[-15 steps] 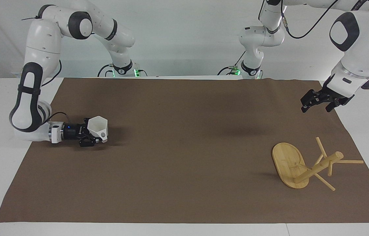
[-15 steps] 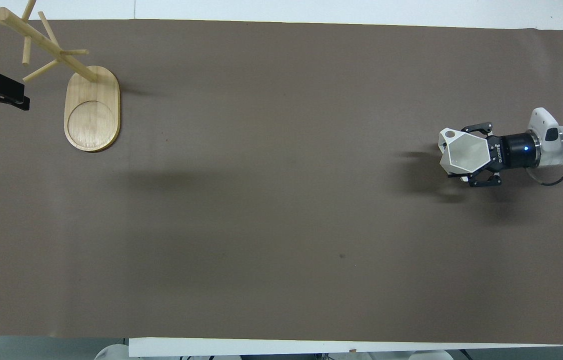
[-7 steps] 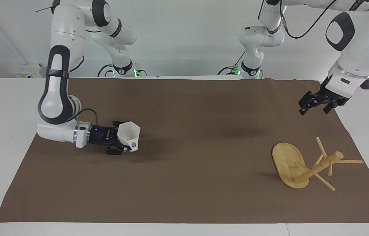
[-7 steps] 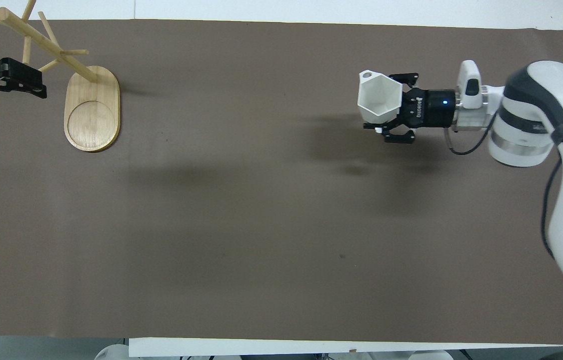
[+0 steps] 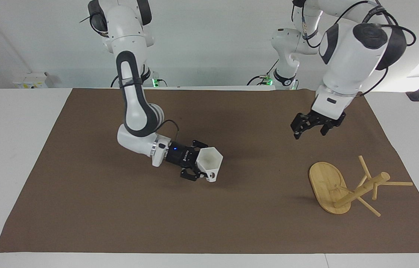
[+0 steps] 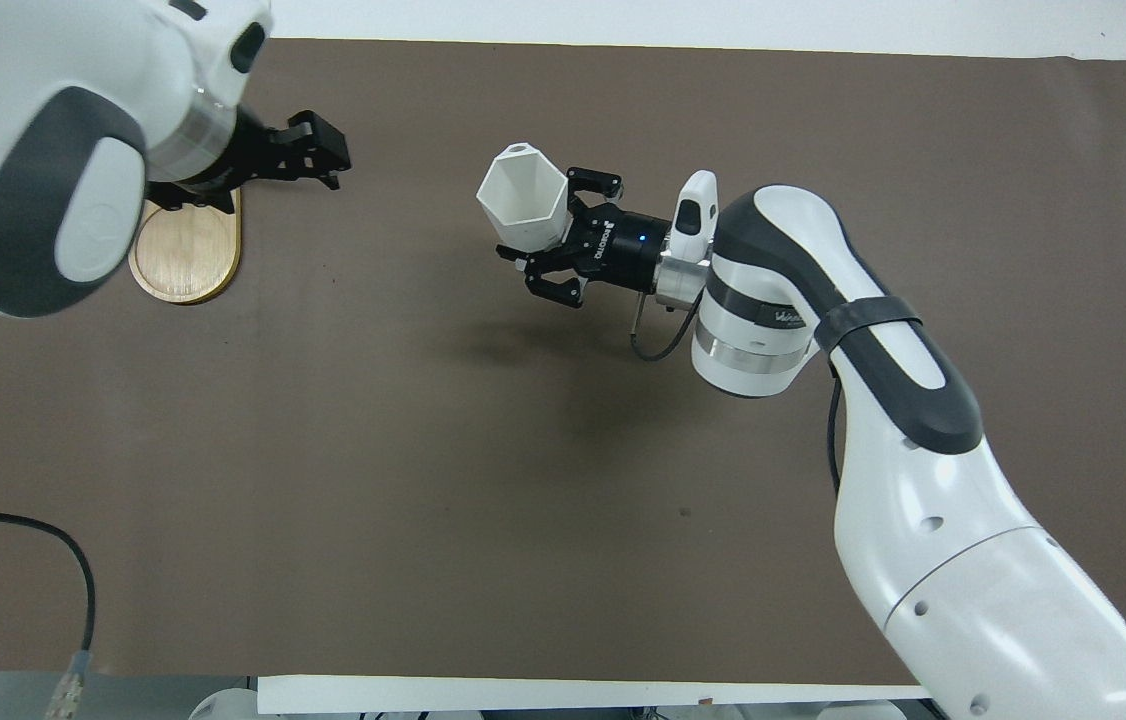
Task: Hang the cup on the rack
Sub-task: 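Lift the cup with the right gripper while the left gripper approaches, then grasp the cup with the left gripper from the right gripper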
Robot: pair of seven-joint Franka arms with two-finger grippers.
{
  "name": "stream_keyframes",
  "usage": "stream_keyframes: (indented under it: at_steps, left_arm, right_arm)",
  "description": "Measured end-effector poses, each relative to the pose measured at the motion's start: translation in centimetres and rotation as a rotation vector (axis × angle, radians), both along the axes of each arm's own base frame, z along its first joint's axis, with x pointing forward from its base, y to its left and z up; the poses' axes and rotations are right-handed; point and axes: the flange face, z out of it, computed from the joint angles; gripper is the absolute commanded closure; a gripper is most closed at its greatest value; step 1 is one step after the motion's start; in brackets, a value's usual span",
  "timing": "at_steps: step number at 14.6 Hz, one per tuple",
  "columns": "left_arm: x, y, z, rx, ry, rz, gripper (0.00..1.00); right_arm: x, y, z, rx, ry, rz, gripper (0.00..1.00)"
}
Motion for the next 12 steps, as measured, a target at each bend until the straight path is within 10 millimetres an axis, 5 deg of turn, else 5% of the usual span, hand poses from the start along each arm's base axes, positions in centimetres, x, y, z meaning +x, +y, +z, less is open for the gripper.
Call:
stream_keyframes:
  at_steps: [3, 12]
  left_arm:
    - [-0.5, -4.4, -1.1, -0.007, 0.003, 0.107, 0.0]
    - [-1.9, -8.7, -4.0, -0.013, 0.052, 0.343, 0.02]
  right_arm:
    - [-0.6, 0.9, -0.3, -0.003, 0.008, 0.004, 0.93]
    - [-1.0, 1.3, -0.4, -0.005, 0.011, 0.011, 0.91]
